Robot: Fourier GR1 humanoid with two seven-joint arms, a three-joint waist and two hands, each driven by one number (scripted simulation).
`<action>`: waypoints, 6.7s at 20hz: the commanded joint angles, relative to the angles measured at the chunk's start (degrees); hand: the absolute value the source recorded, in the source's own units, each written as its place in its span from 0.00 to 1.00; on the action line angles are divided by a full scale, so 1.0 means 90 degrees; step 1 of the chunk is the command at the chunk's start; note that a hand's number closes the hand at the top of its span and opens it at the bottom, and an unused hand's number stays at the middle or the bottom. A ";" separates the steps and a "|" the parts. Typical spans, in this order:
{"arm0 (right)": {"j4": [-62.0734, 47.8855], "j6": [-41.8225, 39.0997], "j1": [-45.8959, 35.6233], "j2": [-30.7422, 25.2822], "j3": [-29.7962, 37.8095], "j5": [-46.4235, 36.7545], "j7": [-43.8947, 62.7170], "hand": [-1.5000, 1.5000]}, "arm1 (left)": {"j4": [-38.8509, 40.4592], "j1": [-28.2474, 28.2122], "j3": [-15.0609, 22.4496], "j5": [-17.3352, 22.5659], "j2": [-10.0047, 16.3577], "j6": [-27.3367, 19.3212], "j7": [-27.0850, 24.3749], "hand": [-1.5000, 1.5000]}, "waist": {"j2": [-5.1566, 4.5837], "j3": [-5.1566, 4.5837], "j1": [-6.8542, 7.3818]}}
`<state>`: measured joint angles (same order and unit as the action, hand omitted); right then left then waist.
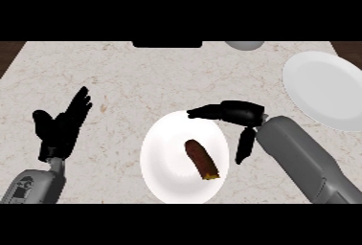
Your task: Pick the sweet potato from the plate and place it in the plate
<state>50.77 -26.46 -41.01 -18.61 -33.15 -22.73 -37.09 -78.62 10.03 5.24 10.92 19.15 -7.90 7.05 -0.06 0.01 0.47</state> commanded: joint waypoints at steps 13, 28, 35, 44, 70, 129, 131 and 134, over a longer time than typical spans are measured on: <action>0.0425 -0.0742 -0.0120 0.1092 -0.0111 -0.1348 0.1160 0.00 | -0.0065 -0.0209 -0.0568 -0.0039 0.0064 0.0609 -0.0048 0.50 | 0.0008 -0.0003 -0.0018; -0.0329 -0.0202 0.0246 0.1711 -0.0059 -0.3131 0.0647 0.00 | -0.0117 -0.0030 -0.0640 -0.0636 -0.0466 0.0494 0.0133 0.50 | 0.0000 -0.0001 -0.0015; 0.0157 -0.0450 0.0394 0.1416 -0.0284 -0.3292 -0.0165 1.00 | -0.0399 -0.0303 -0.0792 -0.0525 -0.0367 0.0758 0.0166 0.50 | 0.0005 -0.0001 -0.0006; 0.1053 0.0076 0.1062 0.1471 0.0265 -0.3139 0.0256 1.00 | -0.0329 -0.0031 -0.0831 -0.0715 -0.0514 0.0641 0.0464 0.50 | 0.0015 0.0000 -0.0068; 0.0396 0.6244 -0.0311 0.0662 0.4721 -0.4491 0.7562 1.00 | -0.0524 -0.0342 -0.0762 -0.0855 -0.0647 0.0583 0.0258 0.50 | 0.0004 0.0002 -0.0012; -0.1708 0.2751 0.0697 -0.2033 0.7929 0.1736 0.1965 0.00 | -0.0670 -0.0149 -0.1098 -0.1084 -0.0787 0.0883 0.0580 0.50 | 0.0001 0.0002 -0.0009; -0.1975 0.2532 0.0918 -0.2288 0.8093 0.1874 0.1700 0.00 | -0.0043 0.0044 -0.1041 -0.1318 -0.1034 0.0615 0.0177 0.50 | -0.0009 0.0002 -0.0027; -0.1308 0.2810 0.1310 -0.1979 0.7798 0.1934 0.1869 0.00 | -0.0187 0.0076 -0.1344 -0.0958 -0.0757 0.1030 0.0319 0.50 | 0.0006 -0.0001 -0.0047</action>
<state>36.44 -2.40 -31.85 -36.89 38.46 -6.47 -20.28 -80.97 9.43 -5.34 1.35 11.66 0.32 9.54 -0.04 0.01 0.17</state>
